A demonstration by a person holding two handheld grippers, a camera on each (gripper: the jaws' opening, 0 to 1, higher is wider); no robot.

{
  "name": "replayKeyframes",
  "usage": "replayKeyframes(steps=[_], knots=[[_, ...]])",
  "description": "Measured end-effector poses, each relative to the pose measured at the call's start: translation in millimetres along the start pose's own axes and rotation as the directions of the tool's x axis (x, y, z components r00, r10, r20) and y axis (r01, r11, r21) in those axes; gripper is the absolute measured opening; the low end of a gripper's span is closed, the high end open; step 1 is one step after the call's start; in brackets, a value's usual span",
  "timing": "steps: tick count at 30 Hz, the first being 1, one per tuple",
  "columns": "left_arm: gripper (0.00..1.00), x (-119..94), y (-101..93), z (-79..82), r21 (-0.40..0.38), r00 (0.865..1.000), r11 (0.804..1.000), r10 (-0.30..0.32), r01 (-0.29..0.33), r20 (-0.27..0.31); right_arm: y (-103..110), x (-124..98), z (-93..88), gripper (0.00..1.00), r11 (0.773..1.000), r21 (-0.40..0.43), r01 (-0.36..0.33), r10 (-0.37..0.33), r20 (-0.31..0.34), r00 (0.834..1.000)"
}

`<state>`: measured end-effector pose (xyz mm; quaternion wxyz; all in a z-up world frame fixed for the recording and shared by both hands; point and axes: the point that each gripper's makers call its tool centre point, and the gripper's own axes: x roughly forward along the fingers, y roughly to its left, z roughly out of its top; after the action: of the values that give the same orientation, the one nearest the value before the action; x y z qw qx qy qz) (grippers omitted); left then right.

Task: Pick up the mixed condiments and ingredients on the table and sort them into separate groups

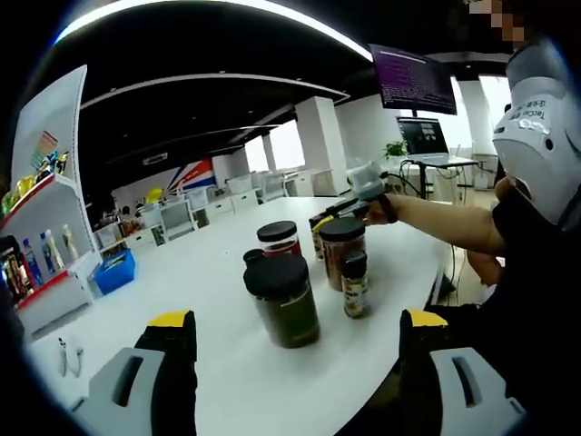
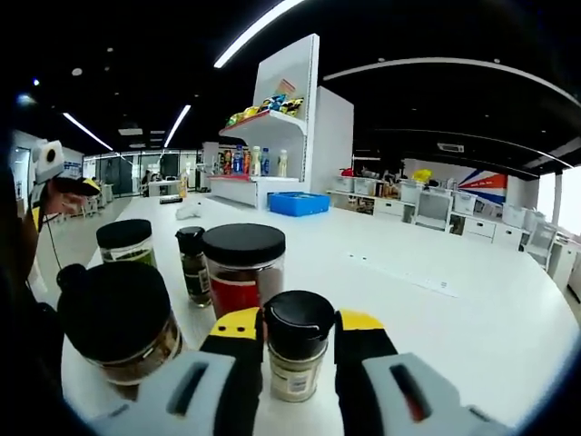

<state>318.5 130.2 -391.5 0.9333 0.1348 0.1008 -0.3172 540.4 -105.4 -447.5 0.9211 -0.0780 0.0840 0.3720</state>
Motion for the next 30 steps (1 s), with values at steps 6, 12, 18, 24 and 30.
replayKeyframes(steps=[6,12,18,24,30], knots=[[0.91,1.0,0.1,-0.7,0.000,1.000,1.000,0.000,0.000,-0.001,0.0,0.3,-0.1,0.29,1.000,0.003,-0.004,0.004,0.000,1.000],[0.91,1.6,-2.3,-0.2,-0.004,1.000,1.000,-0.010,0.010,0.001,-5.6,1.9,-0.4,0.27,1.000,-0.008,0.006,-0.006,0.012,1.000],[0.91,1.2,-2.1,-0.5,-0.006,1.000,1.000,-0.008,0.008,0.000,-10.0,2.0,-1.8,0.25,1.000,-0.010,0.019,-0.018,0.010,1.000],[0.91,1.4,-2.7,-0.4,-0.006,1.000,1.000,-0.007,0.007,-0.001,-13.3,2.3,-3.8,0.24,0.999,0.042,0.023,-0.023,0.013,1.000],[0.91,0.9,-3.2,-0.4,-0.008,1.000,1.000,-0.005,0.005,-0.002,-18.1,2.3,-4.9,0.23,0.998,0.063,0.024,-0.025,0.017,1.000]])
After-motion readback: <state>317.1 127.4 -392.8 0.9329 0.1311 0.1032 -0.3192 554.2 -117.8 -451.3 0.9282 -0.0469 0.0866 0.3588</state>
